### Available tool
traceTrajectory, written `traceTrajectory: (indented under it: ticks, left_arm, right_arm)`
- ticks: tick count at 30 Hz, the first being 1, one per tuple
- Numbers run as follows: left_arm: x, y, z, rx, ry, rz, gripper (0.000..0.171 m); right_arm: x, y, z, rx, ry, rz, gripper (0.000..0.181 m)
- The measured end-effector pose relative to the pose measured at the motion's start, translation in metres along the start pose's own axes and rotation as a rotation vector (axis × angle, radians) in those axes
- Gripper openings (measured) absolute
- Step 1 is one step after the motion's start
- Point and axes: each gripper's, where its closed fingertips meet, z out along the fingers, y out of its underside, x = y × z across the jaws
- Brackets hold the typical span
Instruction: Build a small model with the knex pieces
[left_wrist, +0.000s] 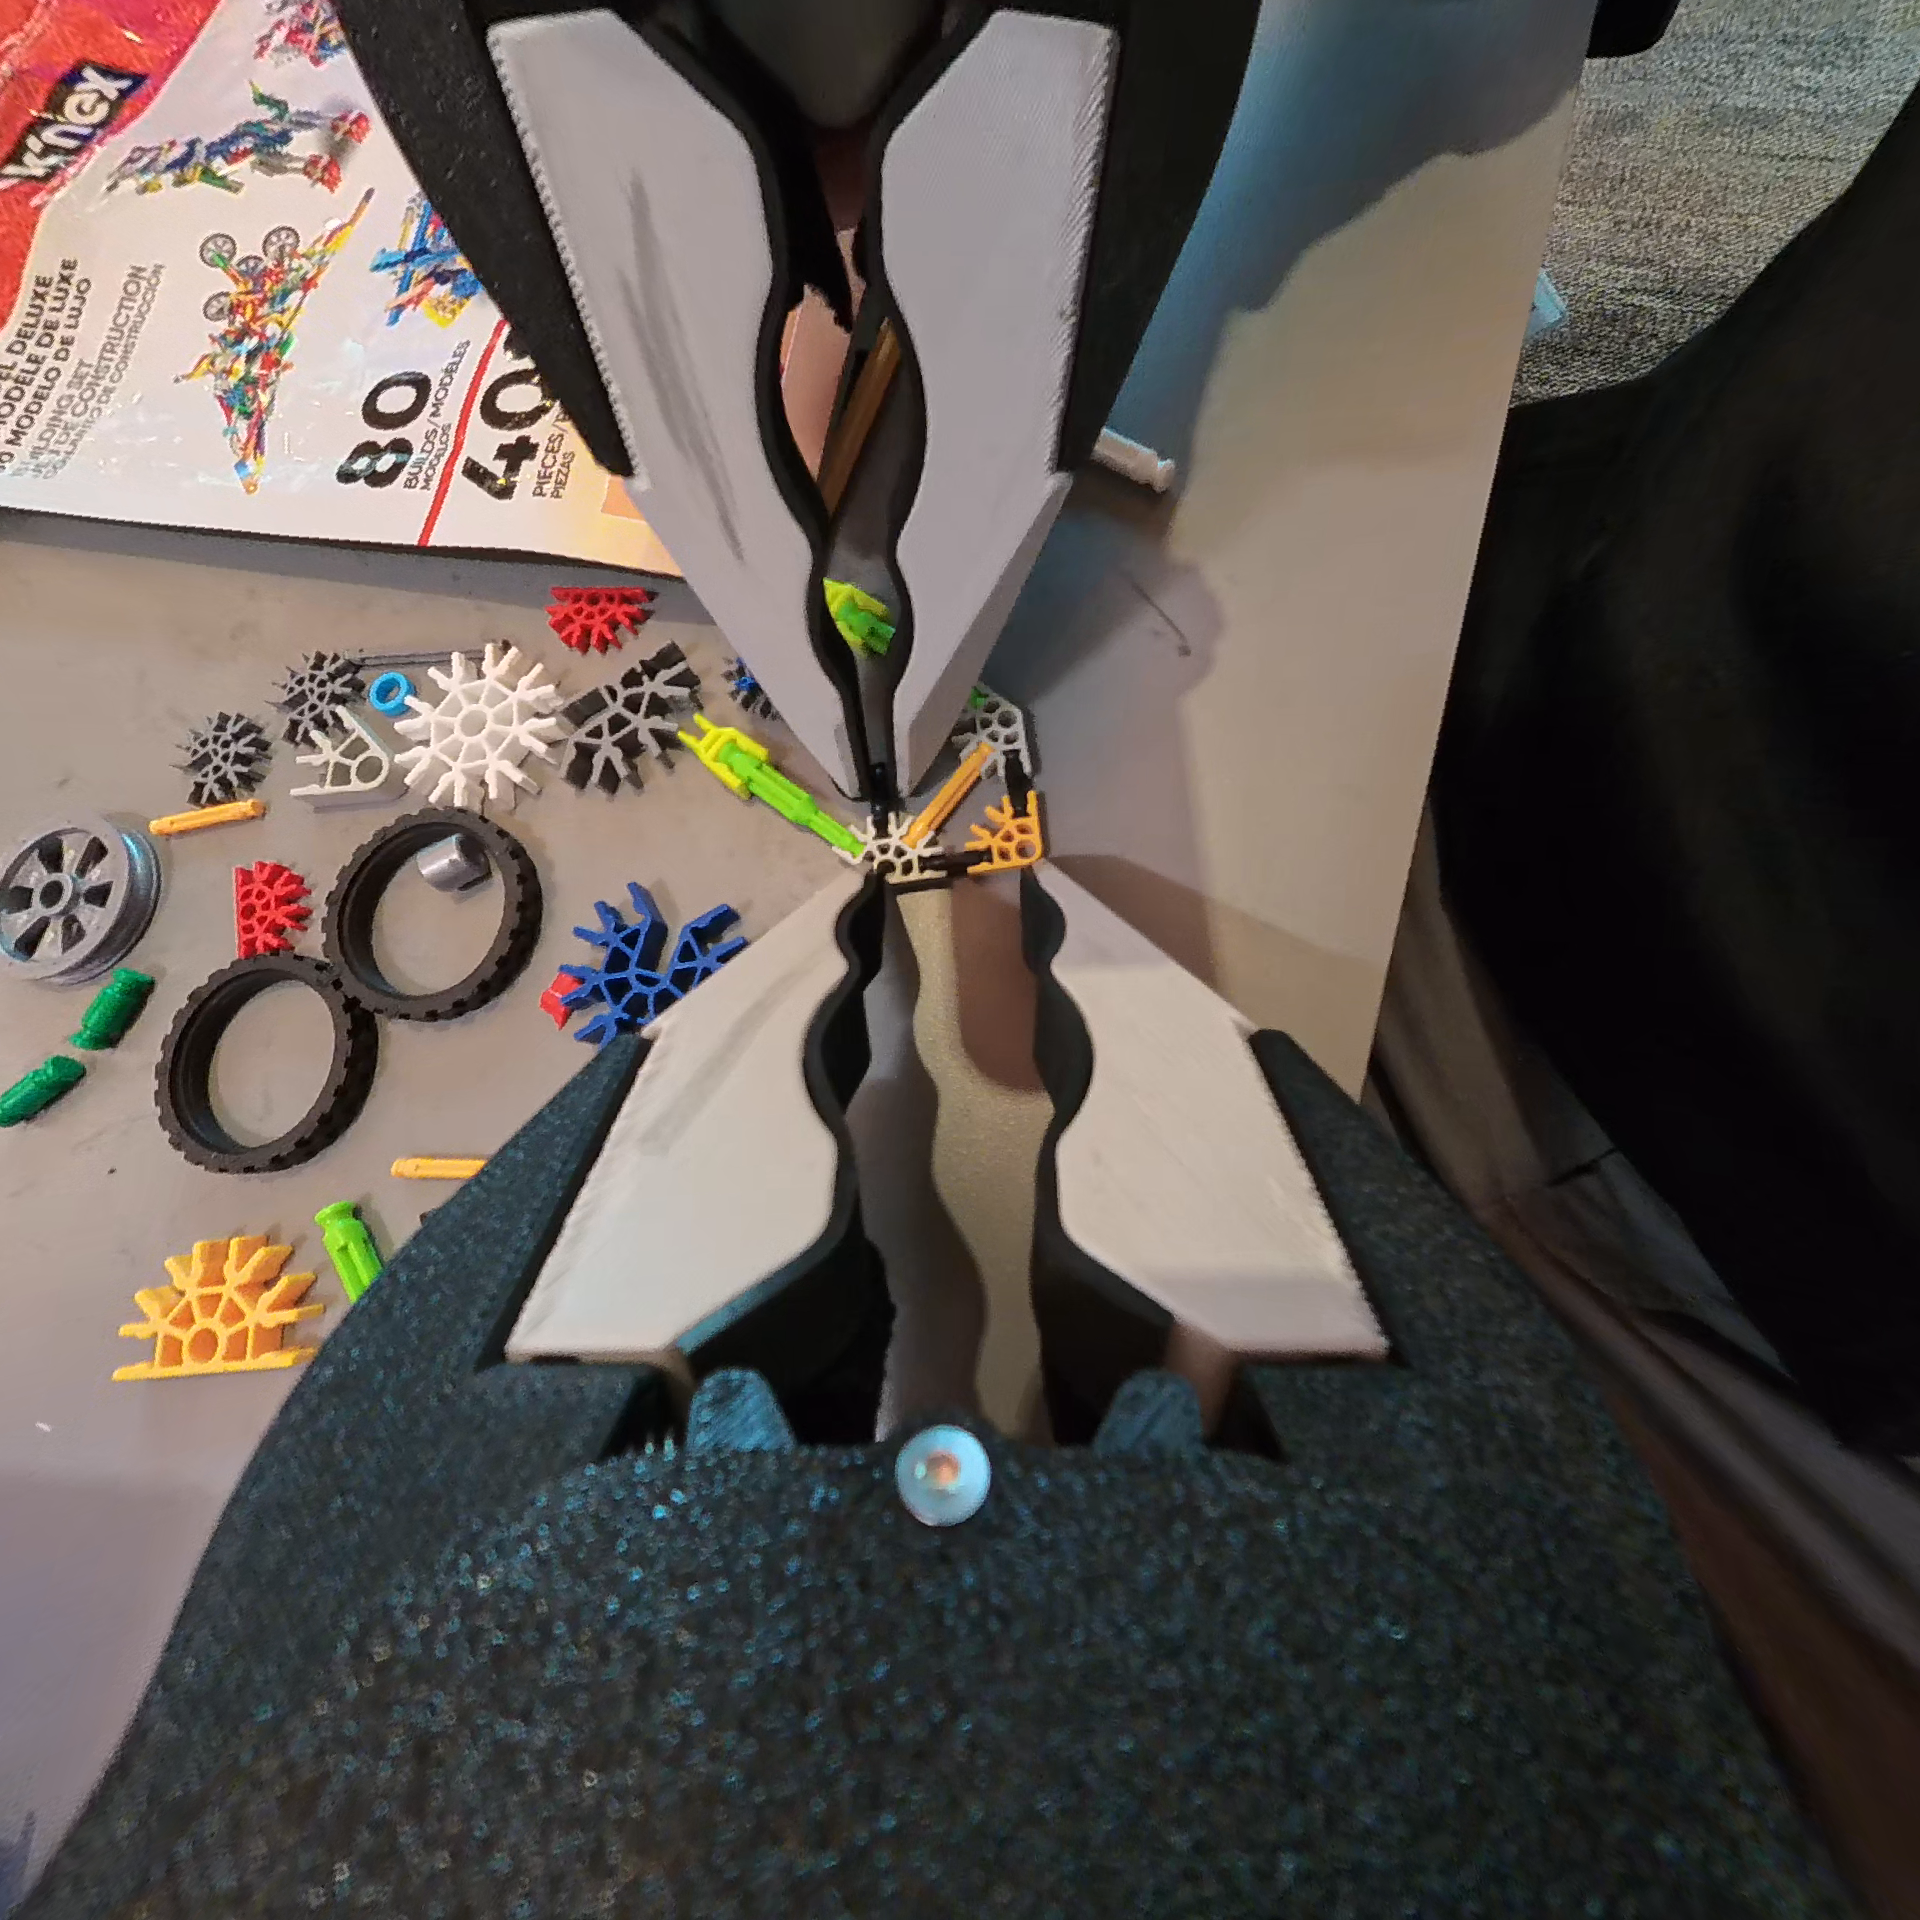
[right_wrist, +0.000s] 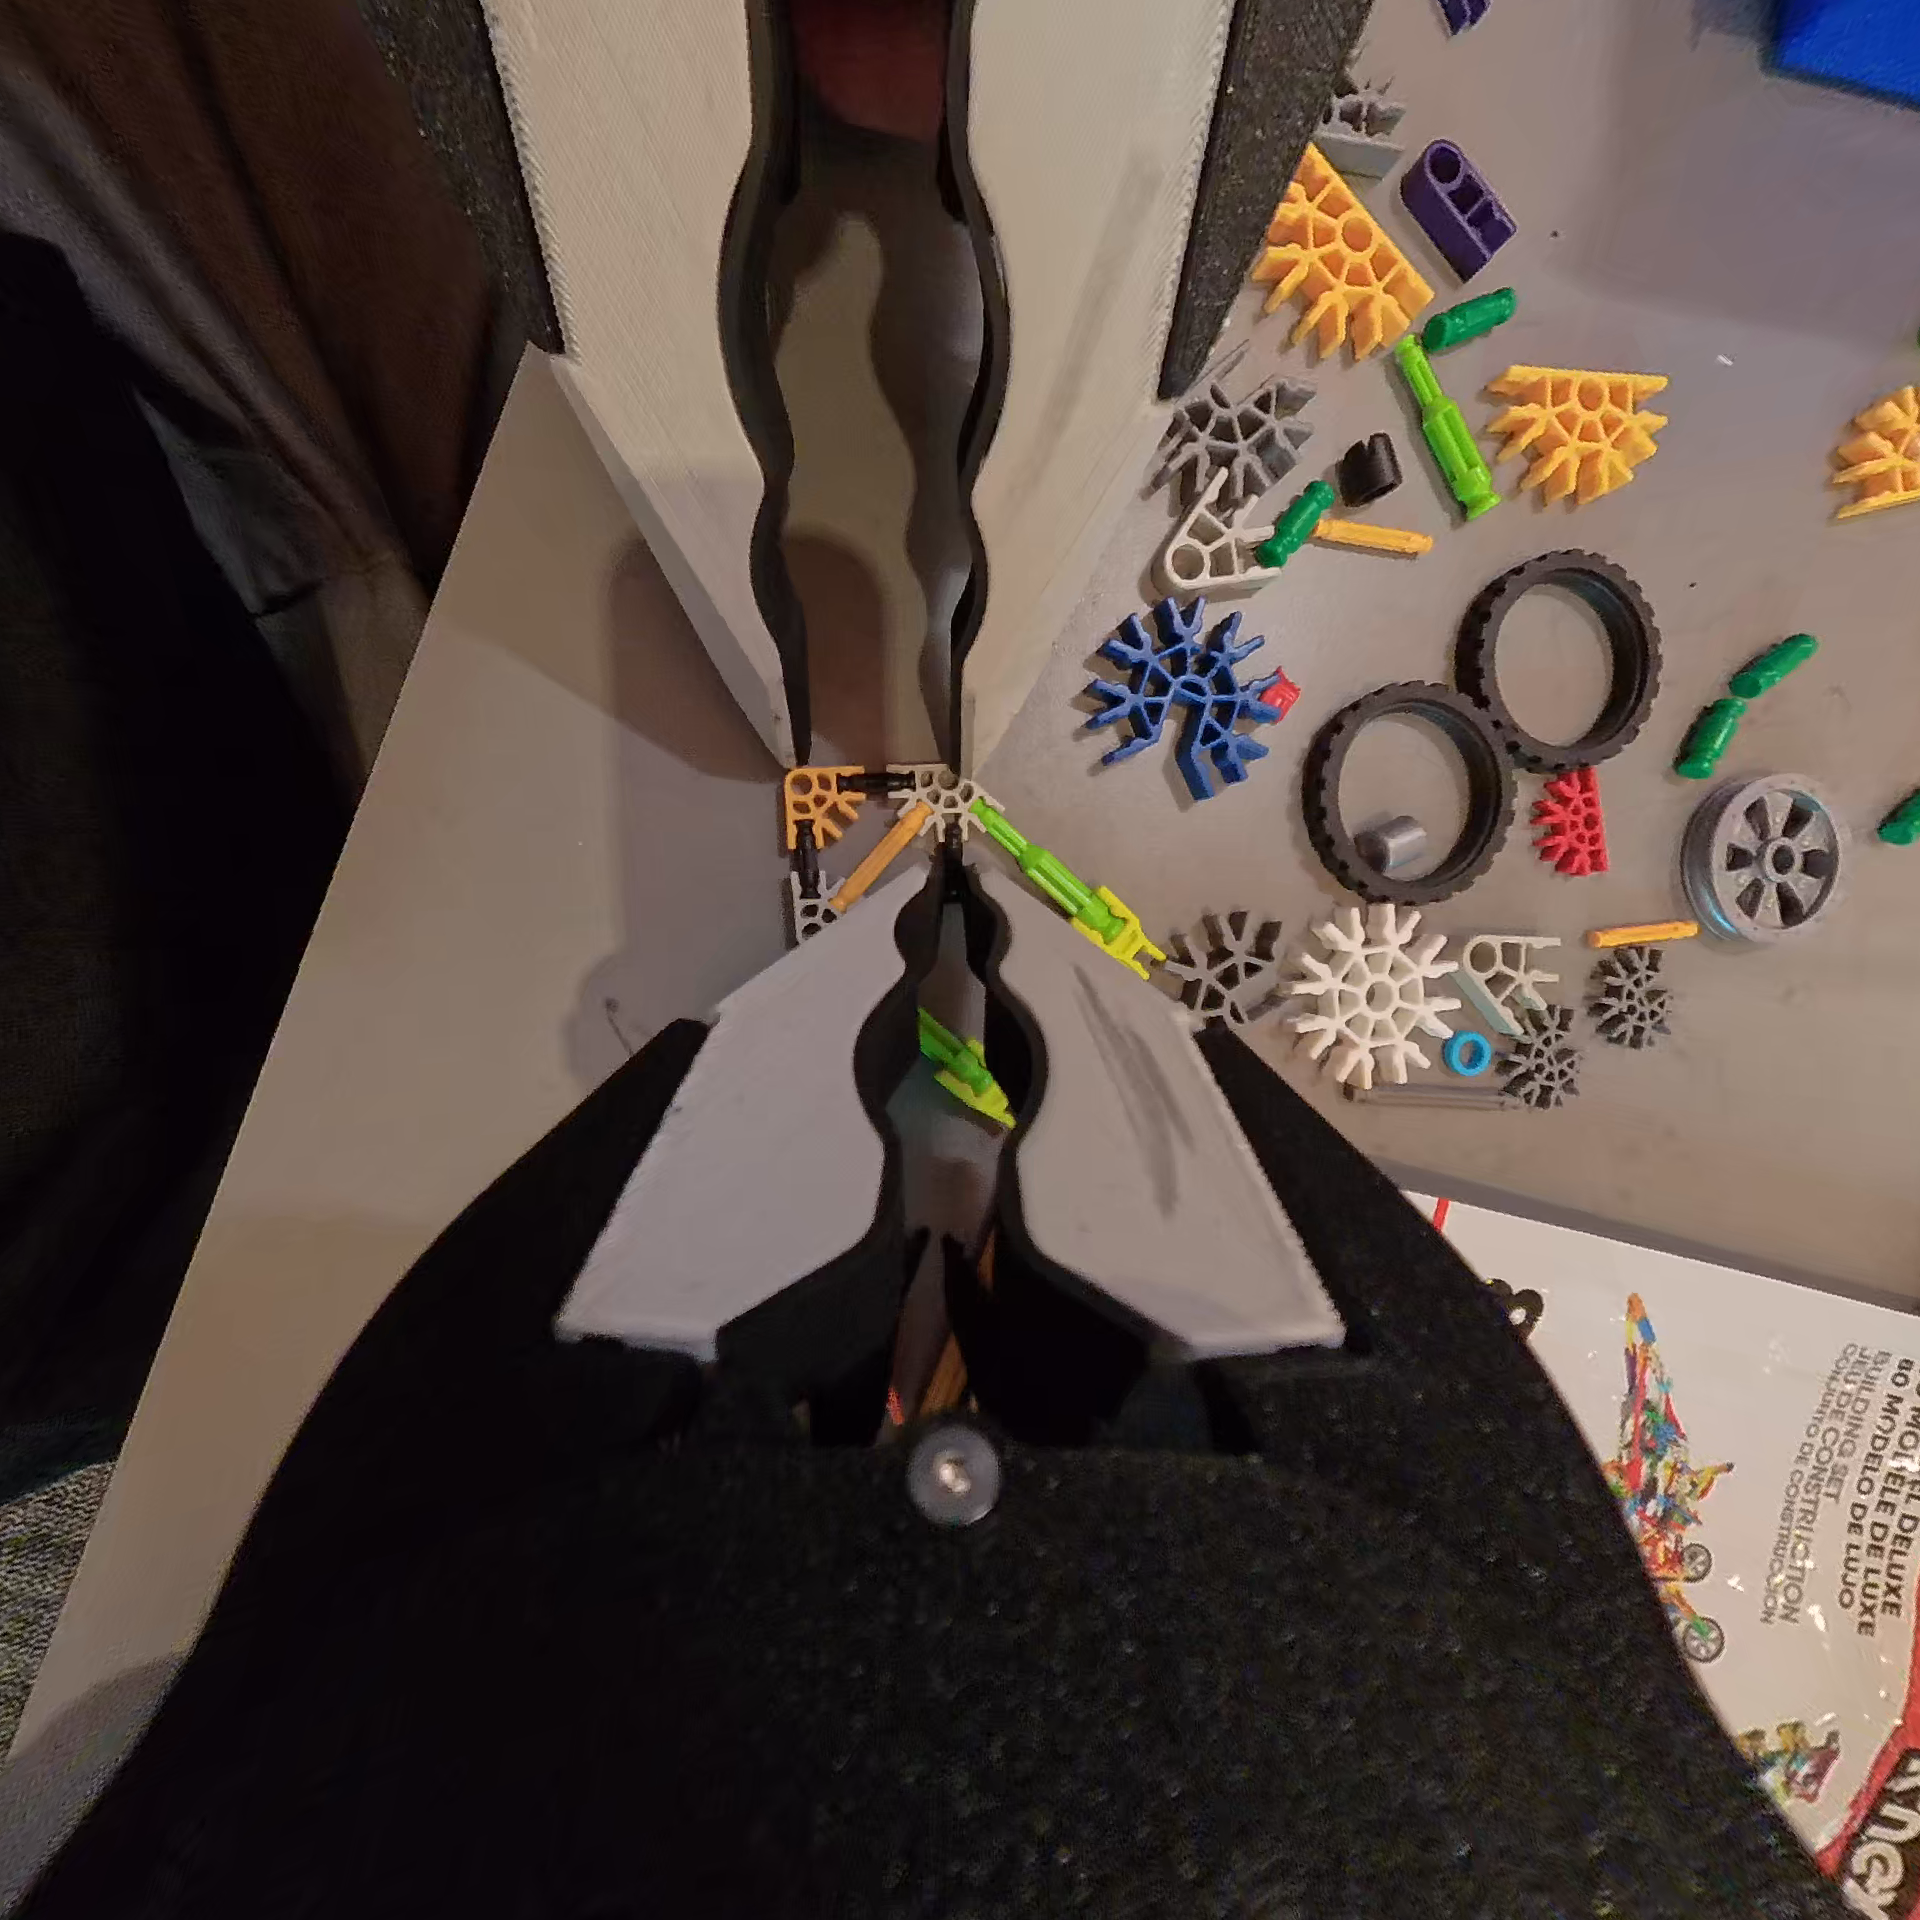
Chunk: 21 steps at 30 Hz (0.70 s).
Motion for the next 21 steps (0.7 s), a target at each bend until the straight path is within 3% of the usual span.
traceTrajectory:
  ticks: [21]
  left_arm:
    - [0.0011,0.0,0.0002,0.0,0.012,-0.003,0.024]
  right_arm:
    - [-0.0006,-0.0028,0.0011,-0.006,0.004,-0.023,0.002]
